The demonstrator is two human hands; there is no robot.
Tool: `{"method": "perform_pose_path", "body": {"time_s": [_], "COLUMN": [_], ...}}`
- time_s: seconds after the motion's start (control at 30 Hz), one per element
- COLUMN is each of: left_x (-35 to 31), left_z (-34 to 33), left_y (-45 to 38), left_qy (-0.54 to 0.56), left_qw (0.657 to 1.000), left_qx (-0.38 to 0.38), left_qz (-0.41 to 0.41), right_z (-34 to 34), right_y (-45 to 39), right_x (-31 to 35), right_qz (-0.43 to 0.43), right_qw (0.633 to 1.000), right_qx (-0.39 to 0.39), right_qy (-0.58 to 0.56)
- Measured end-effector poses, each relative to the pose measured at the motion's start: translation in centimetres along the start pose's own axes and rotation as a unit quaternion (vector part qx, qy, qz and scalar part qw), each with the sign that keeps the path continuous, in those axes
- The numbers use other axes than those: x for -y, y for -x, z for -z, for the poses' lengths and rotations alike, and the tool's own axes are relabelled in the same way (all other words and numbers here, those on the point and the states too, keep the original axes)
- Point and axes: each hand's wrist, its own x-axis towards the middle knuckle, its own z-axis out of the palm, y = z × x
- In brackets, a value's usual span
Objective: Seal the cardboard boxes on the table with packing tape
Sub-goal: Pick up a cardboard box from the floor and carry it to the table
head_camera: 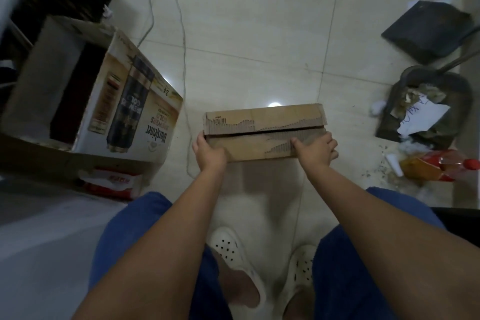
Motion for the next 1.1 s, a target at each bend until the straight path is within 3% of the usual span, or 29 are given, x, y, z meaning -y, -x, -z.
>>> {"method": "perform_pose_path", "body": {"time_s": [0.33, 0.63, 0.87, 1.1], "left_x": [-14.8, -31.7, -44.2, -57.2], "left_z": [15.0, 28.6, 31.8, 31.1], "left_y": [7.6, 14.1, 13.7, 9.7], "left_qy": [0.002, 0.054, 0.063, 0.085], "left_qw": [0.999, 0.995, 0.989, 0.984], "left_qx": [0.007, -0.032, -0.05, -0.089], "left_qz": [-0.033, -0.079, -0.125, -0.13], "right_z": [12.2, 24.0, 30.3, 35.5], "right_y": [11.8, 21.1, 20.0, 13.5], "right_x": [14.9, 31.2, 42.4, 54.9], "right_qz": [0.024, 0.074, 0.116, 0.173], "right_qw": [1.0, 0.997, 0.992, 0.984], "right_qx": [0.005, 0.0, -0.011, 0.008], "right_qy": [0.004, -0.017, -0.041, -0.049]}}
